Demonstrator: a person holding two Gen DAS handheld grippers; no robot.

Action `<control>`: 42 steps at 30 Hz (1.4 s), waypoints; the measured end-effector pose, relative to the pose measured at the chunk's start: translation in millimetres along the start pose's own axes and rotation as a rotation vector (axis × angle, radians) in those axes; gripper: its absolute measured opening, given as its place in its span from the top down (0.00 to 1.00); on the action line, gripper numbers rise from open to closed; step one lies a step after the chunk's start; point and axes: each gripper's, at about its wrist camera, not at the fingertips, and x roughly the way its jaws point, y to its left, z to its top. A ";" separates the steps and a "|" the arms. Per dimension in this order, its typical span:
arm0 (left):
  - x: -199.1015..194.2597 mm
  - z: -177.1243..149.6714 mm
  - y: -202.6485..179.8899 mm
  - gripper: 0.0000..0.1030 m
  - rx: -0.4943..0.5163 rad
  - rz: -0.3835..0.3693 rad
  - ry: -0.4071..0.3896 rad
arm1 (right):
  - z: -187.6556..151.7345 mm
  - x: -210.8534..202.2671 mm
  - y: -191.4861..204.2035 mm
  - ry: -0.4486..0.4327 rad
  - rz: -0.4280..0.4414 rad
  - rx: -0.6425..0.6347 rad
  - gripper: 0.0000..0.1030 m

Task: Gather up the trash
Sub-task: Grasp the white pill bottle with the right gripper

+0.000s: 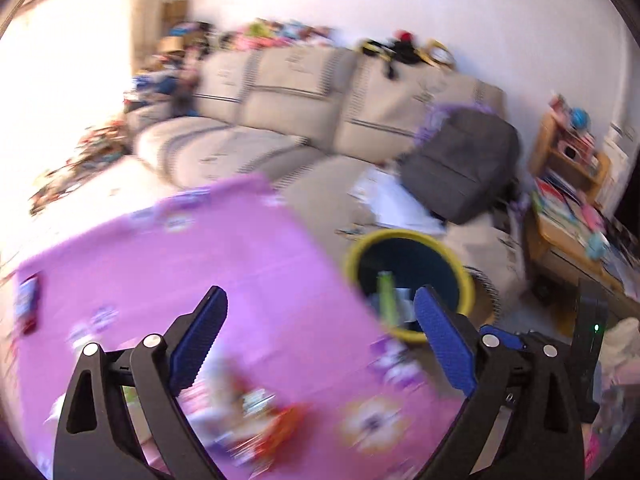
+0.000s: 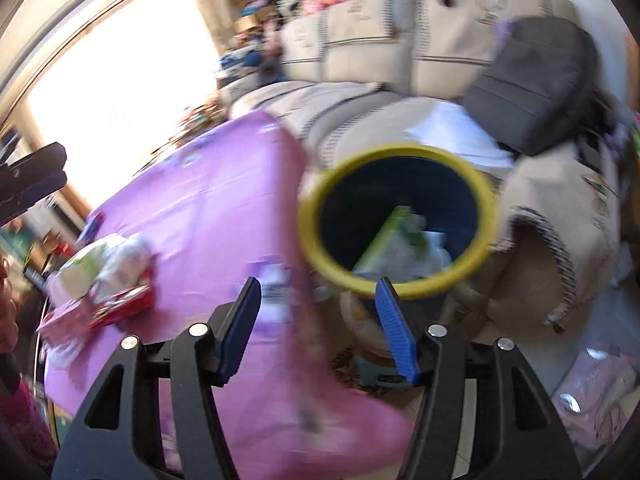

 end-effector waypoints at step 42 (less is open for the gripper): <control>-99.7 -119.2 191.3 0.08 -0.284 0.229 -0.025 | 7.3 99.7 214.7 0.096 0.063 -0.277 0.50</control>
